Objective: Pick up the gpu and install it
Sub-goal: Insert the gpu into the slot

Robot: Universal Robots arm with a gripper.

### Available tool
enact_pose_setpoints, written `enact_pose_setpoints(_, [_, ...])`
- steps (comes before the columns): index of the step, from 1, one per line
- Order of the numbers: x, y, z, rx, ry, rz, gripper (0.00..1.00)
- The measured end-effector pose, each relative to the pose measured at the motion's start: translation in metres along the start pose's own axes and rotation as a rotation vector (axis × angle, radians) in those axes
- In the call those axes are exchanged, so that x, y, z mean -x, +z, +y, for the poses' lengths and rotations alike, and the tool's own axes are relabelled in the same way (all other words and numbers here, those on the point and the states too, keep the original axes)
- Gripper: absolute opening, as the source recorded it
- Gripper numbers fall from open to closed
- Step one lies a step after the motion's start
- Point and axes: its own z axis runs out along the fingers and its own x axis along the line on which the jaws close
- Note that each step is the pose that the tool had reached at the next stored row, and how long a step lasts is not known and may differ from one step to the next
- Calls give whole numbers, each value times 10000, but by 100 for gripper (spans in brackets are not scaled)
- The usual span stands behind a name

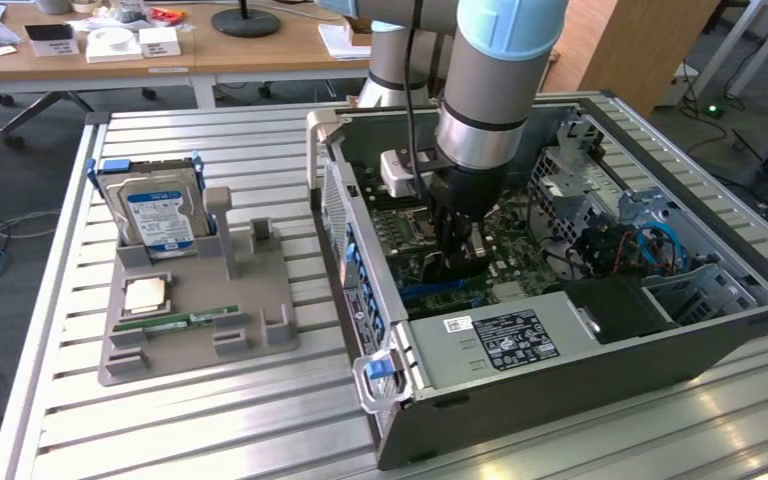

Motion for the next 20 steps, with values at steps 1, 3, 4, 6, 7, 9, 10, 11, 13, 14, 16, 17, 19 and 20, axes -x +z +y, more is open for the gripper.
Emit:
enact_pose_setpoints(1, [0,2,3,0,-1,0,26])
enact_pose_setpoints(3, [0,6,5,0,1,0,26])
enact_pose_setpoints(4, [0,7,5,0,2,0,26])
enact_pose_setpoints(6, [0,7,5,1,8,3,26])
enact_pose_setpoints(7, [0,7,5,0,11,3,26])
enact_pose_setpoints(9, [0,7,5,0,15,4,26])
enact_pose_setpoints(10, [-1,8,5,0,19,3,26])
enact_pose_setpoints(11, [-1,8,5,-1,28,2,26])
enact_pose_setpoints(13, [-1,8,5,-1,45,3,26])
enact_pose_setpoints(14, [-1,8,5,-1,46,4,26])
enact_pose_setpoints(16, [-2,8,5,0,55,6,26])
enact_pose_setpoints(17, [-2,8,5,0,69,8,26])
enact_pose_setpoints(19, [-2,8,5,-1,102,9,26])
enact_pose_setpoints(20, [-2,8,5,0,111,9,26])
